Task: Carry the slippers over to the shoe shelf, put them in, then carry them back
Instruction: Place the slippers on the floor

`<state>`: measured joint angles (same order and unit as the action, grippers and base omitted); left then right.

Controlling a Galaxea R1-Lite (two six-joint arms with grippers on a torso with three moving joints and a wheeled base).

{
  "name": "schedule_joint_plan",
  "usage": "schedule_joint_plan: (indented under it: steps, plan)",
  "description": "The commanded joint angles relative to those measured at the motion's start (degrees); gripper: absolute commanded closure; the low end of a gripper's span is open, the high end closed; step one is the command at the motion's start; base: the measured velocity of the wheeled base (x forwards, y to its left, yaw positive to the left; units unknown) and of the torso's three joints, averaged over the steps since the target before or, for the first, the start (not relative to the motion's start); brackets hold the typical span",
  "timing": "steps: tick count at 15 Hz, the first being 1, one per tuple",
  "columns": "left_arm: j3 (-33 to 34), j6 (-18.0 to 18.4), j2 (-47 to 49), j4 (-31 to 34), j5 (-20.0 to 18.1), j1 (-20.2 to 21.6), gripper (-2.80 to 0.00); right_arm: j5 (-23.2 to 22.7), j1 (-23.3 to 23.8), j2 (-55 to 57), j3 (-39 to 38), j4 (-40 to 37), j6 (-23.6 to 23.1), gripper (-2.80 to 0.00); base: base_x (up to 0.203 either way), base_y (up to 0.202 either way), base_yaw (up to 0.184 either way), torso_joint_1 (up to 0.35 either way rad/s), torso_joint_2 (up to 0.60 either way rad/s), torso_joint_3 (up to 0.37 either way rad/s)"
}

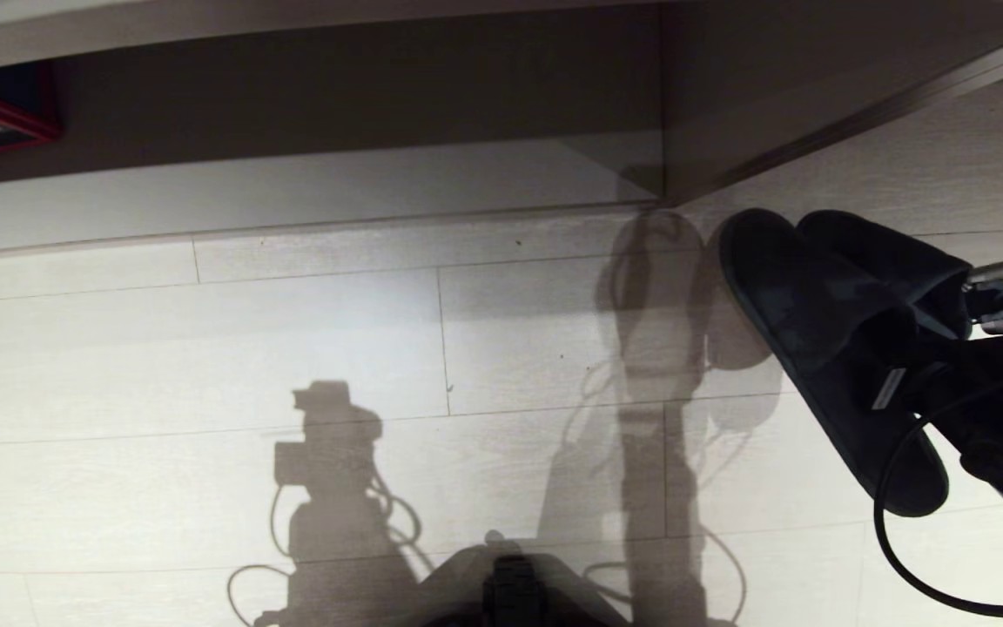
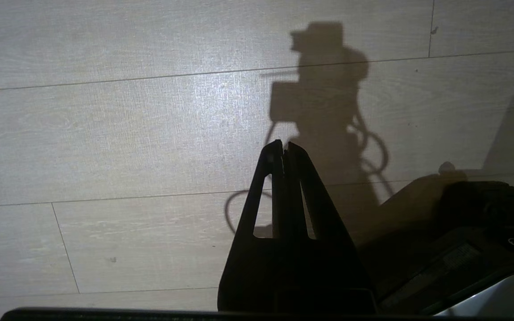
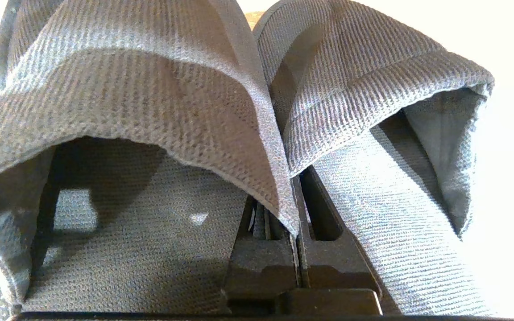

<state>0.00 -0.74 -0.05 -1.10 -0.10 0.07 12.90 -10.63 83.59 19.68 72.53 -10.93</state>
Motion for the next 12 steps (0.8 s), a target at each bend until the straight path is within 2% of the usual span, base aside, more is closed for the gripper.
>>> schedule_joint_plan:
  steps: [1, 4, 12]
  plan:
    - [0.44, -0.05, -0.04, -0.05, 0.01, 0.01, 0.00, 0.18, -0.01, 9.94, 0.22, 8.89, -0.64, 0.00, 0.000, 0.000, 0.000, 0.000, 0.00, 0.000]
    - [0.44, -0.05, -0.04, -0.05, 0.01, 0.01, 0.00, 0.22, 0.02, 17.65, 1.92, 14.68, -2.61, 0.00, 0.000, 0.000, 0.000, 0.000, 0.00, 0.000]
    - [0.44, -0.05, -0.04, -0.04, 0.01, 0.01, 0.00, -0.07, 1.27, 26.55, 8.53, 15.13, -4.00, 0.00, 0.000, 0.000, 0.000, 0.000, 0.00, 0.000]
